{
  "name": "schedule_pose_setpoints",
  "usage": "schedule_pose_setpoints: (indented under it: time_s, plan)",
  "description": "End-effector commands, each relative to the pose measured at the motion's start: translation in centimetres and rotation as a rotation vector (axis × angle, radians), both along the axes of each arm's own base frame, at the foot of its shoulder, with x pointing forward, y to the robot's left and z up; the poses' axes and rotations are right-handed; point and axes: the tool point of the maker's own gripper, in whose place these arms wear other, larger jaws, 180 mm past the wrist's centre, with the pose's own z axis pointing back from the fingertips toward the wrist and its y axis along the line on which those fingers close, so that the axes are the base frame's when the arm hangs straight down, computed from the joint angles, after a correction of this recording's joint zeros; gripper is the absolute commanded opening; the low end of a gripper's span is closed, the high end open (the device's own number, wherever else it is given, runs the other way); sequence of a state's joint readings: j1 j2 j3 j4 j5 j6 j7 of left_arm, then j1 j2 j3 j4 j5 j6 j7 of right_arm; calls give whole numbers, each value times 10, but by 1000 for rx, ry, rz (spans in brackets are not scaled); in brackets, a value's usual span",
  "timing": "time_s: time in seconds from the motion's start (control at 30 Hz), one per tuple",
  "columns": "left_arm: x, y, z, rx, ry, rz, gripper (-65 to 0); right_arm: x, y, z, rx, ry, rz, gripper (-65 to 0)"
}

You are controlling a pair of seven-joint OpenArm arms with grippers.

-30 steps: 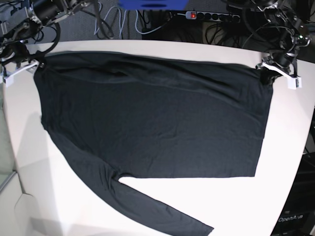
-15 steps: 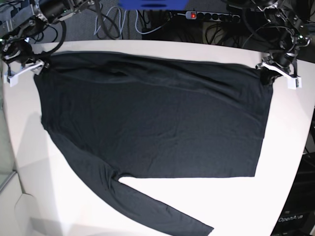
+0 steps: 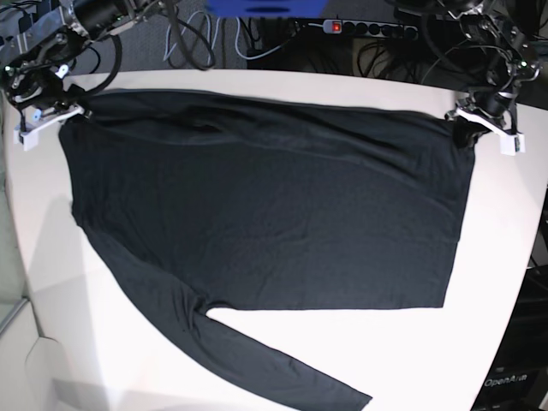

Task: Fold the T-shirt properly
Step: 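Close the right gripper on the shirt corner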

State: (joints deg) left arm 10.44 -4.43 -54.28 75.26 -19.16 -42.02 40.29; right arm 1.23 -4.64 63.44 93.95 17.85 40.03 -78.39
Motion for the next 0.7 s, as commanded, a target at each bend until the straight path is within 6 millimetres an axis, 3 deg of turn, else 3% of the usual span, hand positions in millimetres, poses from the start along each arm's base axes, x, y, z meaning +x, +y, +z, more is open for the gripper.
schedule_pose_setpoints:
  time_s: [0.0,0.1,0.23,0.47,0.67]
  plan:
    - [-33,3,-27,38,200,-19,-592,-3,4,-2,3,38,23,-585]
    - [-37,3,-27,41,208,-21,-592,1,10,-3,-7,49,82,-650]
    - [-37,4,-26,44,207,-22,-592,9,12,0,-35,59,153,-649]
    - [-38,4,-27,44,208,-20,-592,0,10,-2,-59,100,201,-649]
    - [-44,4,-28,46,219,-21,-592,5,-7,4,-135,53,230,-648]
